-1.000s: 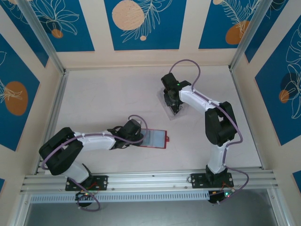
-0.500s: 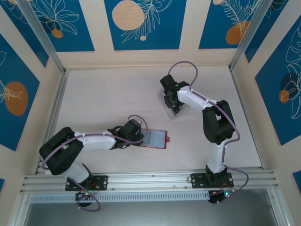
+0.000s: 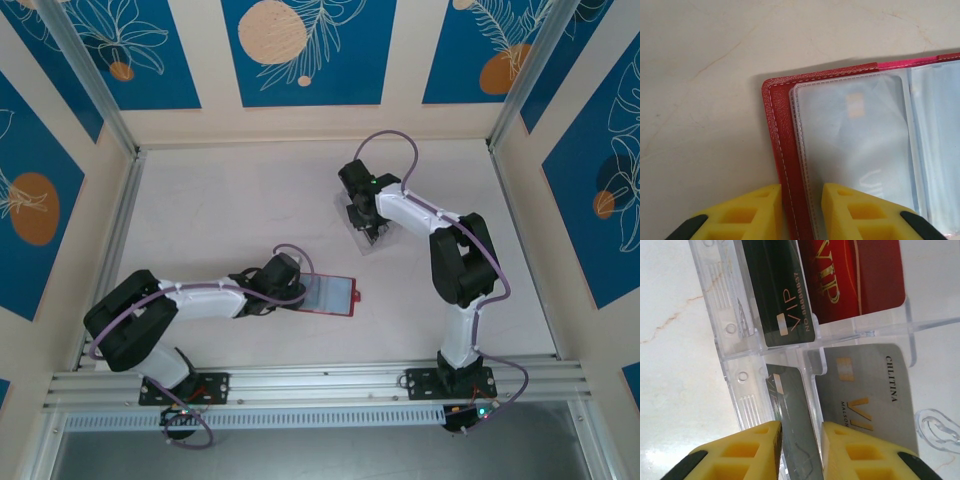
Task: Put the credit cards into the card holder
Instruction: Pick up the credit card from the storage box.
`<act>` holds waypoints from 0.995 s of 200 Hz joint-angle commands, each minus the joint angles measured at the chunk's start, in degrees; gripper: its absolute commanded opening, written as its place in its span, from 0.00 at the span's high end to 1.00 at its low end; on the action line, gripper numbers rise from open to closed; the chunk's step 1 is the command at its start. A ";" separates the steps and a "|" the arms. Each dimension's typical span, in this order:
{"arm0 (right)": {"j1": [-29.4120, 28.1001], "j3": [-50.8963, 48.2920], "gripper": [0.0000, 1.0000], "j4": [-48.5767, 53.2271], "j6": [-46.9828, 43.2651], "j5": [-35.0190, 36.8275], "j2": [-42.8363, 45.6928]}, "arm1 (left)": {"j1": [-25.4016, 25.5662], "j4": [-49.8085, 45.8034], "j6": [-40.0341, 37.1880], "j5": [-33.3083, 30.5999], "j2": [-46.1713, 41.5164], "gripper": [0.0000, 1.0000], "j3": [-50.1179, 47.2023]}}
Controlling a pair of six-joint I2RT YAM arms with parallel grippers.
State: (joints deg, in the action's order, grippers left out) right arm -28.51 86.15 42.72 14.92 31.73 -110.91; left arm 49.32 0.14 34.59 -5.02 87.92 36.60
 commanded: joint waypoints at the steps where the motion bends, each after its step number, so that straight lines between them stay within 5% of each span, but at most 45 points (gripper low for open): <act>1: -0.44 0.74 0.72 0.96 -0.85 0.12 0.10 | 1.72 -1.38 1.02 3.43 3.39 0.73 -0.91; 199: -2.78 4.90 1.00 6.25 -0.99 -1.66 6.85 | 1.67 -0.43 1.37 4.40 2.54 0.73 -1.75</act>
State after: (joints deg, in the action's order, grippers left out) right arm -29.26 89.69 46.70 13.67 30.44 -109.36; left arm 49.41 0.62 35.48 -4.99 87.94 36.56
